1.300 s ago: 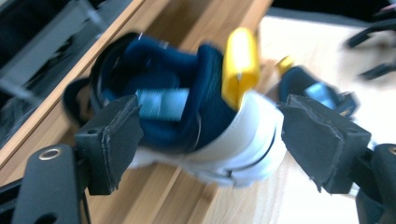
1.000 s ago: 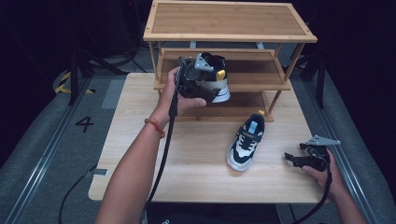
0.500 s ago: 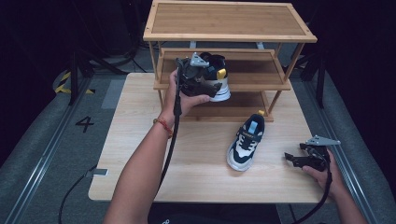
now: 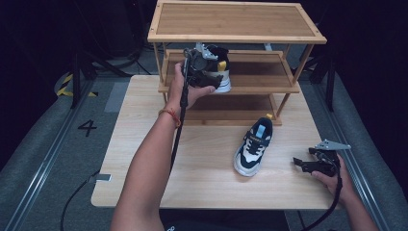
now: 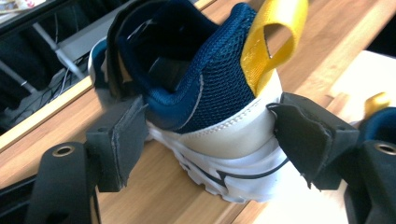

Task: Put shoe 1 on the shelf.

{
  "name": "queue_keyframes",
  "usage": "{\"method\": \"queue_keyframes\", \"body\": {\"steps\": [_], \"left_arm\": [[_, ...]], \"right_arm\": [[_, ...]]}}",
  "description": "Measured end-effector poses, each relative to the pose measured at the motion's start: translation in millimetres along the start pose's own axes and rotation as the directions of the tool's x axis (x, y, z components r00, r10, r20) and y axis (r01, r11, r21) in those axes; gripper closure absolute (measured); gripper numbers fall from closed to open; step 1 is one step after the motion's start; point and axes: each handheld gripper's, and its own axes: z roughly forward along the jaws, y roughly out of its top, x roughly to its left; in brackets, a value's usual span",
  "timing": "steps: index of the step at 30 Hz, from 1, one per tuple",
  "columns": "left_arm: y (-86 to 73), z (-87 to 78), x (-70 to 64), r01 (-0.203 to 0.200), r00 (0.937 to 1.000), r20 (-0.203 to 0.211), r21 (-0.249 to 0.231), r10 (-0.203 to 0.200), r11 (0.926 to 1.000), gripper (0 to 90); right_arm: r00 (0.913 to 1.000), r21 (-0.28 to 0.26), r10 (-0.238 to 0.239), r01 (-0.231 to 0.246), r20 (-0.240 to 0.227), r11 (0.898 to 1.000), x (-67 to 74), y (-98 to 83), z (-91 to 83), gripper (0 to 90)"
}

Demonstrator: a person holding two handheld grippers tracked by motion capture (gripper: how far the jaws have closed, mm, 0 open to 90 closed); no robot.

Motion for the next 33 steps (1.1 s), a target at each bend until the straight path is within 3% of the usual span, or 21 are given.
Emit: {"method": "queue_keyframes", "body": {"steps": [6,7,8,9,13,15,19,22,23,24,25,27,29,33], "left_arm": [[-3.6,4.9,8.2,0.054,0.9981,-0.028,0.008,-0.054,0.9985,24.0],[-3.9,4.1,14.8,-0.015,0.9996,-0.025,0.003,0.015,0.9999,24.0],[-6.9,4.1,11.6,0.04,0.9991,-0.014,-0.006,-0.04,0.9992,24.3],[-9.5,2.3,13.4,0.019,0.9996,-0.022,-0.009,-0.019,0.9998,24.0],[-21.3,-6.6,11.3,0.01,0.9999,0.006,-0.027,-0.01,0.9996,23.9],[-30.7,-15.8,7.6,-0.035,0.9994,0.007,-0.022,0.035,0.9992,24.0],[-51.1,-32.8,0.1,-0.063,0.9974,0.031,-0.034,0.064,0.9974,24.0],[-76.2,-44.7,-8.7,-0.108,0.9911,0.076,-0.012,0.109,0.994,25.3],[-76.2,-44.7,-8.7,-0.108,0.9911,0.076,-0.012,0.109,0.994,24.8],[-91.1,-48.5,-13.2,-0.141,0.9857,0.095,0.011,0.14,0.9899,24.8],[-102.0,-50.4,-15.9,-0.153,0.9843,0.095,0.035,0.149,0.9877,25.2],[-126.9,-51.7,-20.6,-0.151,0.9831,0.114,0.067,0.143,0.9862,24.7],[-152.9,-53.4,-25.6,-0.163,0.9806,0.128,0.114,0.148,0.98,24.6],[-203.3,-57.5,-34.3,-0.138,0.98,0.167,0.169,0.109,0.9759,24.1]], "right_arm": [[1.0,0.001,0.0,0.0,-0.002,1.0,0.1,0.0,-0.1,15.3],[1.0,0.001,0.0,0.0,-0.002,1.0,0.1,0.0,-0.1,15.3],[1.0,0.0,0.0,0.0,-0.002,1.0,0.1,-0.1,-0.1,15.3],[1.0,0.0,0.0,0.0,-0.002,1.0,0.1,-0.1,-0.1,15.3],[1.0,0.0,-0.001,0.001,-0.003,1.0,0.1,-0.1,-0.1,15.3],[1.0,0.0,-0.001,0.001,-0.003,1.0,0.1,-0.1,-0.1,15.3],[1.0,0.0,-0.001,0.001,-0.003,1.0,0.1,-0.1,-0.1,15.3],[1.0,0.0,-0.001,0.001,-0.003,1.0,0.0,-0.1,-0.1,15.3],[1.0,0.0,-0.001,0.001,-0.003,1.0,0.0,-0.1,-0.1,15.3],[1.0,0.0,-0.001,0.001,-0.004,1.0,0.0,0.0,0.0,15.2],[1.0,0.0,-0.002,0.002,-0.004,1.0,-0.4,0.2,0.1,15.4],[1.0,0.001,-0.002,0.002,-0.002,1.0,-0.3,0.3,0.2,15.3],[1.0,0.002,0.0,0.0,-0.003,1.0,-0.2,0.6,0.2,15.3],[1.0,0.016,-0.003,0.003,-0.005,1.0,-0.4,2.9,0.0,18.6]]}}
